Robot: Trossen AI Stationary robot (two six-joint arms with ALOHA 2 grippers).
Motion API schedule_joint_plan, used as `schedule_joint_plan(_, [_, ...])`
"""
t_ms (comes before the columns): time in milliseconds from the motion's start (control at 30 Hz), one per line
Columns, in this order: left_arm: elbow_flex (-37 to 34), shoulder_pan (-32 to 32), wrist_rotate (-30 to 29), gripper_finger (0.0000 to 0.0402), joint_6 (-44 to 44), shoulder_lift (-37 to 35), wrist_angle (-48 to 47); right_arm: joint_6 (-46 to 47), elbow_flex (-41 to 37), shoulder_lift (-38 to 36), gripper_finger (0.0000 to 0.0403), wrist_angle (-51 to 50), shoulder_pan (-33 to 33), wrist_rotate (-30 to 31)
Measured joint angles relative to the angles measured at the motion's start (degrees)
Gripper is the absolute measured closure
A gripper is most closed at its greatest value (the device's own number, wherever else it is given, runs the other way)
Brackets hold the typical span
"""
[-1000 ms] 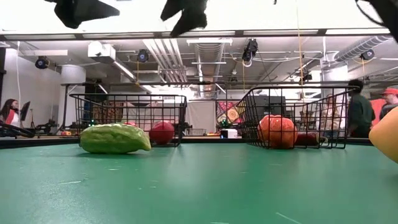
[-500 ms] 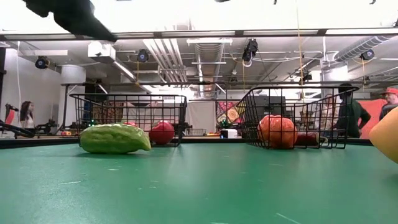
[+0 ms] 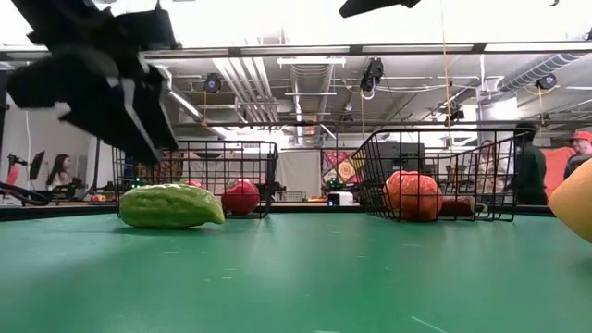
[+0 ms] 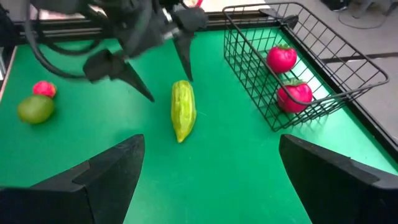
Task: Sort produce into baskets
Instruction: Put the green cucumber into the right wire basket
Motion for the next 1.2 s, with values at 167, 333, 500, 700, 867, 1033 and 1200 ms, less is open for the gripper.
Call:
schedule_joint_plan(167, [-0.13, 2.78, 2.91, 0.0079, 2.95, 3.60, 0.19, 0.00, 0.00, 0.00, 0.0039, -0.04, 0.00, -0.04])
schedule_joint_plan(333, [-0.15, 4.43, 2.96, 0.0079, 4.43, 6.74, 0.25, -0.02, -0.04, 0.27, 0.0039, -0.04, 0.00, 0.00])
schedule_joint_plan(500, [-1.03, 5.65, 4.68, 0.0079, 5.29, 10.21, 1.97, -0.15, -0.22, 0.50, 0.0039, -0.01, 0.00, 0.03])
schedule_joint_plan(700, [-1.79, 6.32, 5.31, 0.0097, 5.65, 12.46, 4.81, -0.18, -0.51, 0.59, 0.0039, -0.03, 0.00, 0.07])
schedule_joint_plan(867, [-2.05, 6.43, 7.13, 0.0156, 7.94, 10.76, 6.35, -0.29, -0.66, 0.59, 0.0039, -0.04, 0.00, 0.07])
schedule_joint_plan(1033, [-2.19, 6.46, 7.30, 0.0235, 9.24, 8.30, 8.66, -0.66, -1.37, 0.59, 0.0039, 0.10, 0.00, 0.11])
schedule_joint_plan(1200, [-2.19, 6.05, 7.11, 0.0240, 11.90, 5.53, 13.81, -2.30, -4.76, 0.56, 0.0039, 5.79, 0.00, 0.16])
